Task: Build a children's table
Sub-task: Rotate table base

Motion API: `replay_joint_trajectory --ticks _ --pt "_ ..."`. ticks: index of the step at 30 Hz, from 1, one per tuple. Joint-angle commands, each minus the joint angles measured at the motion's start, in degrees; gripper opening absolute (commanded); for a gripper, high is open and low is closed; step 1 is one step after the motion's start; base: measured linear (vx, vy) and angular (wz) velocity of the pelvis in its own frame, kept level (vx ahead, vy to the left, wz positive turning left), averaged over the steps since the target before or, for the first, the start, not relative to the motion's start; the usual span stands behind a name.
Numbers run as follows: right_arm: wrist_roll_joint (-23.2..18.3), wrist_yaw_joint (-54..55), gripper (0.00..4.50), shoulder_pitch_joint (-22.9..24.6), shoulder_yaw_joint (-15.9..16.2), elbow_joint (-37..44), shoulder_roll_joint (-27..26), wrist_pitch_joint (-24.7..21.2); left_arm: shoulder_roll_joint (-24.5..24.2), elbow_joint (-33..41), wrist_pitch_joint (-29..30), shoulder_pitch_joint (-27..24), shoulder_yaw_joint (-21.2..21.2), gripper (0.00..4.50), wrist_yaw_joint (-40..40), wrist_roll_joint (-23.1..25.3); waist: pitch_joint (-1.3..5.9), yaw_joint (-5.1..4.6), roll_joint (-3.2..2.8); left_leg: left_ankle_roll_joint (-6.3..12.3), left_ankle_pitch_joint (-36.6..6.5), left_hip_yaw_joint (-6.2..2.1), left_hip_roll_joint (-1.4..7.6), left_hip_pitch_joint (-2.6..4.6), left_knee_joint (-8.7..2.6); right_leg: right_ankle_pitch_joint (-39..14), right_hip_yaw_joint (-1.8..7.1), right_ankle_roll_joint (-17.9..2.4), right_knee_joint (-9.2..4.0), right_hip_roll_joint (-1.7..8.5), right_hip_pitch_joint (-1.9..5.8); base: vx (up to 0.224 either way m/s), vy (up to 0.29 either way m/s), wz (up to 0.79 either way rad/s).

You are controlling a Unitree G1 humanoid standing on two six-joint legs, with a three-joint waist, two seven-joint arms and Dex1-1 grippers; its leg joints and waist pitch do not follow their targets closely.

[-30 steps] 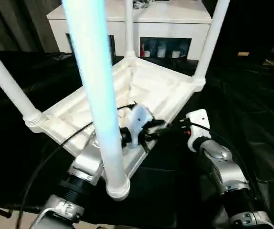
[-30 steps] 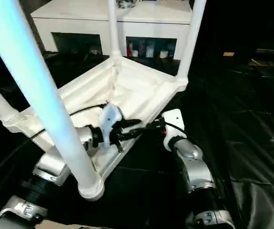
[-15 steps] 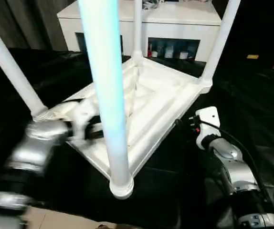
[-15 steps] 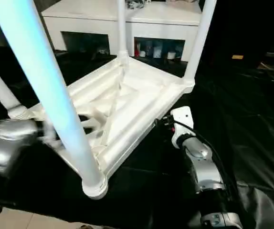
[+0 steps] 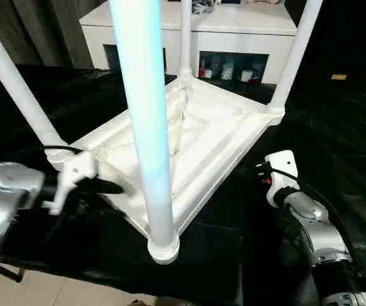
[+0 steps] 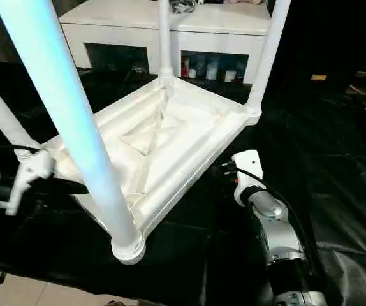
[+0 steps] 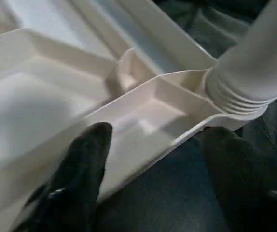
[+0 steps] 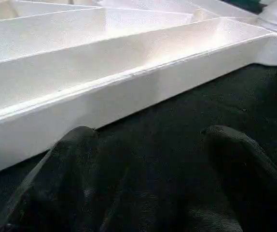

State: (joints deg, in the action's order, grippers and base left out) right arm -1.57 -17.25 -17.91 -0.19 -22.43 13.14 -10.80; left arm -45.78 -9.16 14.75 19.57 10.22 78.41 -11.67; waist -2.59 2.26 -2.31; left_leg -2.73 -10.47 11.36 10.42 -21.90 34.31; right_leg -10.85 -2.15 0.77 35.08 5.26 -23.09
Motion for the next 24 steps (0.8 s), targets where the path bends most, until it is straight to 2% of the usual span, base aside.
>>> replay_joint_trajectory --ticks 1,4,6,7,8,9,10,11,12,13,14,16,17,19,21,24 --pt "-0.4 -2.6 3.96 0.2 1.3 2.0 0.5 -1.6 0.9 -1.0 -2.6 1.3 2.7 3.63 -0.6 3.6 3.26 -0.05 -0.31 -1.92 -17.1 -1.13 2.16 1.63 -5.02 -10.8 2.02 -12.8 -3.83 2.31 1.91 0.000 0.000 0.00" --pt "-0.4 -5.8 3.96 1.2 2.9 3.8 1.6 -2.0 1.4 -2.3 -3.4 2.3 4.3 3.63 -0.7 5.3 3.42 0.01 -0.28 -1.21 -15.2 -1.16 2.14 1.40 -4.85 -8.1 1.96 -12.8 -3.53 2.29 2.19 0.000 0.000 0.00" --pt "-1.4 -13.2 3.96 3.5 5.9 8.4 5.1 -2.8 1.3 -3.8 -3.6 3.6 6.8 3.63 0.5 7.3 3.44 0.01 -0.53 -0.92 -15.4 -1.18 2.13 1.42 -4.77 -7.6 1.88 -13.0 -3.53 2.20 2.29 0.000 0.000 0.00" --pt "-2.1 -16.7 3.96 4.6 7.0 11.0 7.2 -3.3 1.4 -4.4 -3.5 4.1 7.4 3.63 0.9 7.7 3.49 0.16 -1.18 -0.75 -15.3 -1.31 2.17 1.54 -4.75 -6.7 1.82 -13.0 -3.41 2.12 2.42 0.000 0.000 0.00" --pt "-2.8 -19.3 3.96 5.4 7.6 13.0 8.9 -3.5 1.5 -4.9 -3.7 4.6 7.6 3.63 1.0 7.9 3.54 0.09 -0.72 -0.32 -15.0 -1.16 2.26 1.52 -4.61 -5.2 1.84 -13.4 -3.41 2.13 2.44 0.000 0.000 0.00" --pt "-2.8 -19.3 3.96 5.4 7.6 13.0 8.9 -3.5 1.5 -4.9 -3.7 4.6 7.6 3.63 1.0 7.9 3.57 0.17 -0.62 0.21 -14.4 -1.19 2.17 1.32 -4.56 -4.4 1.78 -14.1 -3.30 2.16 2.61 0.000 0.000 0.00" --pt "-3.2 -20.9 3.96 6.0 8.0 14.3 9.9 -3.7 1.6 -5.3 -3.9 4.8 7.8 3.45 1.1 7.9 3.63 0.23 -1.20 0.26 -14.3 -1.19 2.18 1.43 -4.51 -4.1 1.77 -14.5 -3.23 2.28 2.47 0.000 0.000 0.00" --pt "-6.3 -28.2 3.96 8.5 8.9 20.6 15.1 -6.1 2.0 -7.0 -4.4 6.2 8.4 3.34 1.6 8.6 3.36 0.22 -1.02 0.47 -15.7 -1.19 2.20 1.35 -4.65 -5.0 1.70 -14.5 -3.54 2.00 2.67 0.000 0.000 0.00" --pt "-7.1 -30.0 3.96 9.1 9.1 22.2 16.4 -6.8 2.2 -7.4 -4.6 6.4 8.5 3.27 1.8 8.7 3.44 0.51 -0.98 0.68 -16.1 -1.24 2.32 1.58 -4.53 -5.1 1.71 -14.4 -3.54 1.96 2.76 0.000 0.000 0.00" --pt "-7.7 -31.5 3.96 9.6 9.3 23.5 17.5 -7.5 2.3 -7.8 -4.8 6.7 8.6 3.27 1.9 8.8 3.39 0.56 -0.85 1.44 -15.7 -1.14 2.35 1.44 -4.50 -4.6 1.79 -14.8 -3.49 2.09 2.80 0.000 0.000 0.00" --pt "-9.4 -34.8 3.96 10.9 9.8 26.7 19.9 -9.4 2.6 -8.4 -5.0 7.1 8.9 3.11 2.3 8.9 3.32 0.75 -1.12 1.61 -16.1 -1.14 2.37 1.40 -4.51 -6.1 1.75 -15.1 -3.57 2.29 2.66 0.000 0.000 0.00" --pt "-10.1 -36.2 3.96 11.4 9.9 28.2 21.0 -10.5 2.7 -8.8 -5.2 7.4 9.1 2.96 2.5 9.0 3.25 1.02 -0.86 1.53 -16.9 -1.18 2.51 1.45 -4.51 -8.2 1.84 -14.8 -3.80 2.47 2.78 0.000 0.000 0.00" --pt "-12.0 -39.2 3.96 12.8 10.8 32.3 23.6 -13.7 3.8 -9.5 -5.6 7.7 9.8 2.86 2.4 9.3 3.11 0.93 -0.92 1.15 -17.7 -1.27 2.48 1.34 -4.70 -11.0 1.80 -14.6 -4.04 2.49 2.67 0.000 0.000 0.00" --pt "-12.4 -40.6 3.96 13.3 11.6 34.2 24.8 -15.0 4.5 -9.8 -5.5 7.8 10.3 2.80 2.1 9.8 3.01 1.11 -0.79 0.74 -18.7 -1.28 2.65 1.57 -4.72 -12.7 1.98 -14.3 -4.20 2.64 2.45 0.000 0.000 0.00" --pt "-12.1 -40.9 3.96 13.4 12.1 34.6 25.1 -15.3 4.8 -10.1 -5.2 7.9 10.8 2.63 1.8 10.2 2.86 1.04 -0.71 -0.34 -20.7 -1.48 2.60 1.65 -4.87 -17.4 2.01 -13.2 -4.55 2.84 2.24 0.000 0.000 0.00" --pt "-12.0 -40.7 3.96 13.2 12.5 35.6 26.0 -16.5 5.5 -10.7 -5.4 8.4 11.9 2.40 1.9 11.0 2.81 1.08 -0.49 -0.85 -21.0 -1.58 2.60 1.80 -4.92 -19.9 2.11 -12.2 -4.88 2.86 2.01 0.000 0.000 0.00"
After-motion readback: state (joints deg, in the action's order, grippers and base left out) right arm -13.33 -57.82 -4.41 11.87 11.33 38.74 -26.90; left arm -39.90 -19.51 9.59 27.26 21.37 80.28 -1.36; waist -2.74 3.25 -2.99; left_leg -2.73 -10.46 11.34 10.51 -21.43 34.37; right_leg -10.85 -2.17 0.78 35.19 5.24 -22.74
